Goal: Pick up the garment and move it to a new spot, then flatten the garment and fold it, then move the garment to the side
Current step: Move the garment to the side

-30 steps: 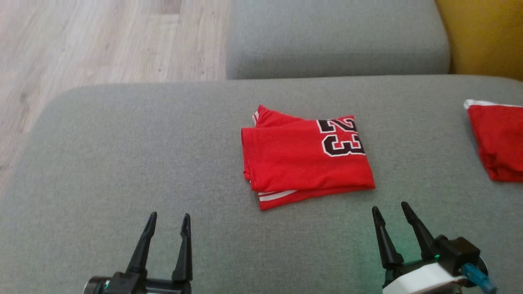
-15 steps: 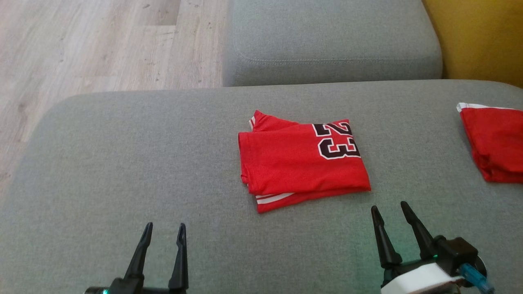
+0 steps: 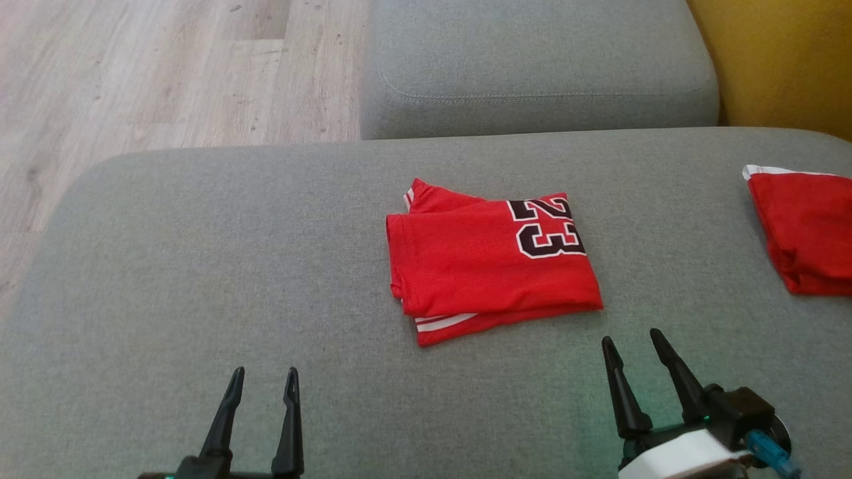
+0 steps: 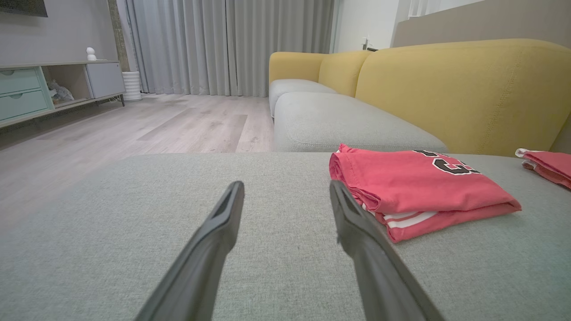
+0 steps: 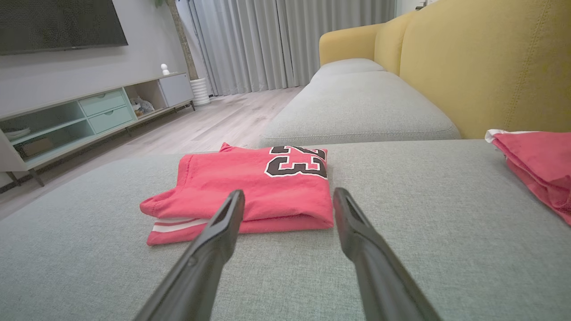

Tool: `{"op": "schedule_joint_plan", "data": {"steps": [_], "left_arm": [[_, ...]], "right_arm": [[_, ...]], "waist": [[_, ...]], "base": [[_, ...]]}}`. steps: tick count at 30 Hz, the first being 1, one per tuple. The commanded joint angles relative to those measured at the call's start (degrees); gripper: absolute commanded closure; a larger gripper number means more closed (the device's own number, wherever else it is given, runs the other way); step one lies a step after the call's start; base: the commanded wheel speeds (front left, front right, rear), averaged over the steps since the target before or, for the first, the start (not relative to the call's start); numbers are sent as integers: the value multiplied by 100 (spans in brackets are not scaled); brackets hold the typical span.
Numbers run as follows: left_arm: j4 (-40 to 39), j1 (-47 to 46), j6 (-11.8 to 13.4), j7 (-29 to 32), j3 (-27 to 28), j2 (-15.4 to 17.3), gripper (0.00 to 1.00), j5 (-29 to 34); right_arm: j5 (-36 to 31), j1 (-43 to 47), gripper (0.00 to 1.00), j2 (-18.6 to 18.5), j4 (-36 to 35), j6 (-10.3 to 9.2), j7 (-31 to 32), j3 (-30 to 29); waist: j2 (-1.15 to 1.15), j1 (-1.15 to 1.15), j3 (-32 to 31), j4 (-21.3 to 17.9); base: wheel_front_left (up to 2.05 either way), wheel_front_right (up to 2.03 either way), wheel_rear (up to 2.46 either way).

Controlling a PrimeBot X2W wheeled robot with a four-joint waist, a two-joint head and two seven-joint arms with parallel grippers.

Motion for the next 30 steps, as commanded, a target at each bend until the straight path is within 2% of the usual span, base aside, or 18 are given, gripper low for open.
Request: {"op": "schedule_joint_plan", "data": {"steps": [1, 21, 25, 30], "left_arm": [[-204, -168, 46, -29, 208, -16, 0, -12], [-401, -245, 44, -29, 158, -16, 0, 46], [-464, -359, 71, -29, 117, -16, 0, 68], [-521, -593, 112, -29, 26, -16, 0, 38]], "right_arm": [[-42, -129, 0, 5, -151, -4, -62, 105], [-211, -340, 0, -4, 34, -4, -62, -100], [-126, -821, 0, -74, 421, -4, -62, -47], [134, -1848, 0, -265, 1162, -4, 67, -42]], "waist": [[0, 0, 3, -1], [0, 0, 285, 91], [0, 0, 582, 121], [0, 0, 1011, 167]], "base": [[0, 0, 0], [0, 0, 0], [0, 0, 0], [0, 0, 0]]}}
